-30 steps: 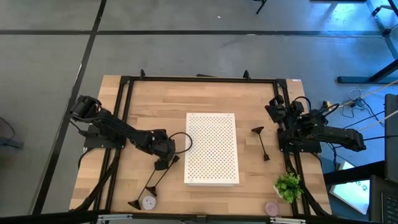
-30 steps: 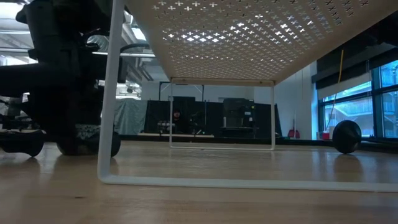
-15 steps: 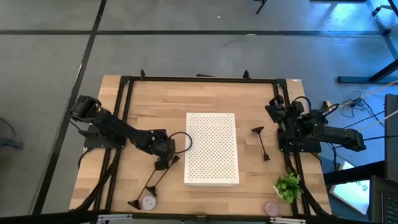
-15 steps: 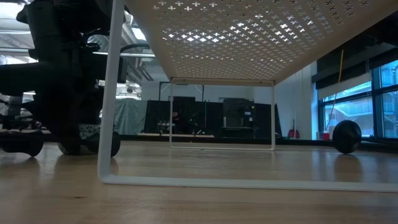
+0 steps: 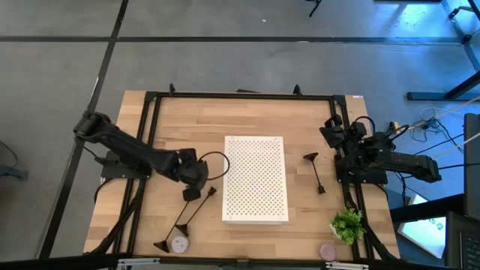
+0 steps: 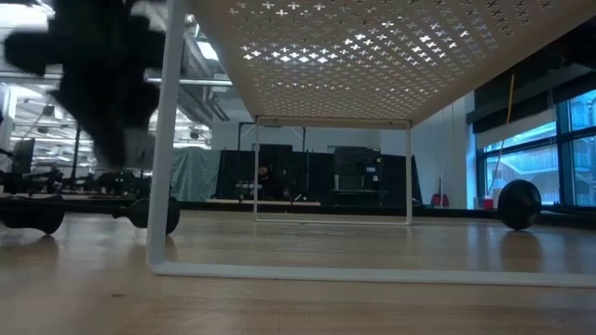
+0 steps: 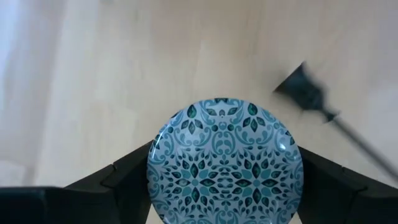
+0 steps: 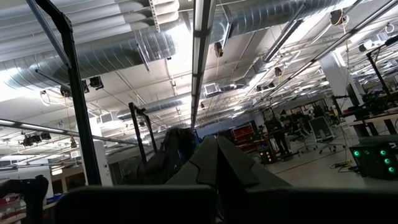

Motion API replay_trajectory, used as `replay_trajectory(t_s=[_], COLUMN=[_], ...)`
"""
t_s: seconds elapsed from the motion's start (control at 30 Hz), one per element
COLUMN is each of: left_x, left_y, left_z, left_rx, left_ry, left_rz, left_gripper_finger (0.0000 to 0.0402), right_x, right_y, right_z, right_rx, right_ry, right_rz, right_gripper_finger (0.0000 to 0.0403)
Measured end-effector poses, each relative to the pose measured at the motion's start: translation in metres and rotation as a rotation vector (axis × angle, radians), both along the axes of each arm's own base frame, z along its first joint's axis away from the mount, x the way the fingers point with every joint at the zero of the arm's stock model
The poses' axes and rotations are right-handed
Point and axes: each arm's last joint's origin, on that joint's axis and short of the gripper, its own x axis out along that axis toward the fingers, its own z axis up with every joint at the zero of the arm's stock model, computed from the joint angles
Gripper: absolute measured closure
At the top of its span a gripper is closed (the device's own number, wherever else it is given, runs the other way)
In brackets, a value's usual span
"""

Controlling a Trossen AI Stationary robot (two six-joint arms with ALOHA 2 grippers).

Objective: Pick & Place candle stick holders
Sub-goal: Put the blue scented candle on the shelf

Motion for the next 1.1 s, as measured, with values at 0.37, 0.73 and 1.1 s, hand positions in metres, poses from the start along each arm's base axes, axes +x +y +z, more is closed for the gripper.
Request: replay_trajectory(t_s=[0.37,0.73,1.1], left_x=[0.013,0.075,0.145], left_y=[-0.002,-0.002,-0.009], left_z=[0.107,0.146,0.146], left_rx=[0.033,-0.029,-0.019], left_ry=[-0.330,-0.357,-0.233], left_rz=[-0.113,-0.269,-0.402], left_gripper_finger=[0.0108,0.0108,0.0108], right_x=[0.000,0.002,-0.002], right_y=[0.000,-0.002,-0.005], right_z=[0.000,0.002,0.014], right_rx=[0.002,0.045,0.148], right_ry=[0.006,0.148,0.640], right_rz=[-0.001,-0.052,-0.182], right_gripper_finger=[0.0402,0.0402,0.0402])
